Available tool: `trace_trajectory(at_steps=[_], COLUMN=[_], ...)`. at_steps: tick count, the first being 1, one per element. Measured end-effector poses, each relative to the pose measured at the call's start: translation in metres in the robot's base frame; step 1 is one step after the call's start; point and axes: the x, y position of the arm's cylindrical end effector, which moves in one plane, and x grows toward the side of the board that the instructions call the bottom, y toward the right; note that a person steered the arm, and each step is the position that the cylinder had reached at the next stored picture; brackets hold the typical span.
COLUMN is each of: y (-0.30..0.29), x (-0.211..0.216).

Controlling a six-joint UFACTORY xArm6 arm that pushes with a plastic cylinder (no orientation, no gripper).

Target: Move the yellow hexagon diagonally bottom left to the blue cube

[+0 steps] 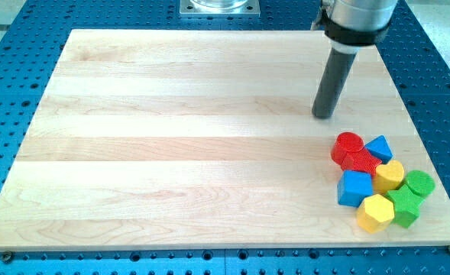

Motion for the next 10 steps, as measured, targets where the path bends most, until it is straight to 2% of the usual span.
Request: trace_trajectory(at_steps=[1, 2, 4, 5, 6, 8, 9, 10], y=[0.106, 0.173, 0.174, 0.168, 0.14, 0.031, -0.003, -0.073], x=[-0.015, 0.019, 0.136, 0.18, 0.22, 0.222, 0.211, 0.196])
